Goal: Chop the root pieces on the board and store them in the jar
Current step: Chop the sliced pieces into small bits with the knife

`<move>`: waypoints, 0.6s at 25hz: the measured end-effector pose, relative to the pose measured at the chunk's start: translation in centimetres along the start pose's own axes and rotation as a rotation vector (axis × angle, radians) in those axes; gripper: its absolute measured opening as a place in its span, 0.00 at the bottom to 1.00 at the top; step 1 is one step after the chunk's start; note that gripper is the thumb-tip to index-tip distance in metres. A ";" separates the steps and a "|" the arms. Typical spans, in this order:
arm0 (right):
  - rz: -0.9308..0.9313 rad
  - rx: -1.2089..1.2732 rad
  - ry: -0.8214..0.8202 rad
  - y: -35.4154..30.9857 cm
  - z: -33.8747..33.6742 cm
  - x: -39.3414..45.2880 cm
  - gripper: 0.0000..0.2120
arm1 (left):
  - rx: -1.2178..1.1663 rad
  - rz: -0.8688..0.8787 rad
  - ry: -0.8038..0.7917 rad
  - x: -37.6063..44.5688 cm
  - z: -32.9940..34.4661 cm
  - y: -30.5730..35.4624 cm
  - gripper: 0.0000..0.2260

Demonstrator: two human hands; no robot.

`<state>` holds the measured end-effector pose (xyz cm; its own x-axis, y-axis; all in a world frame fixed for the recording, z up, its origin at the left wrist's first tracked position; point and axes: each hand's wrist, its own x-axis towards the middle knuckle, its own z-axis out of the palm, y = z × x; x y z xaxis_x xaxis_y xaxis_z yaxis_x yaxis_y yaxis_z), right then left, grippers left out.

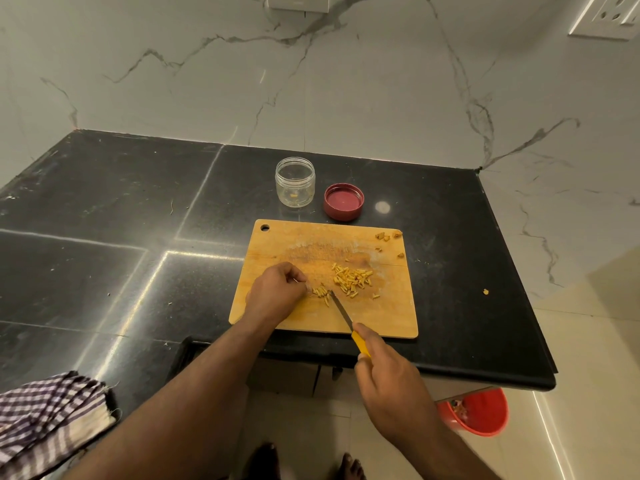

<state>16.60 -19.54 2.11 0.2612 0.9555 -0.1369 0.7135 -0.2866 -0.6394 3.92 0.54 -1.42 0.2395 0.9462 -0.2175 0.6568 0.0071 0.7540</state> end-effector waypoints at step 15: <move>-0.003 -0.049 0.050 4.1 -0.4 1.7 0.23 | -0.237 0.044 0.086 -1.5 -0.9 -2.8 0.06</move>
<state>20.23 -19.07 -0.44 0.2902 0.9522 -0.0956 0.7453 -0.2875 -0.6015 1.07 -0.59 -2.60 0.1958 0.9712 -0.1355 0.4584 0.0315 0.8882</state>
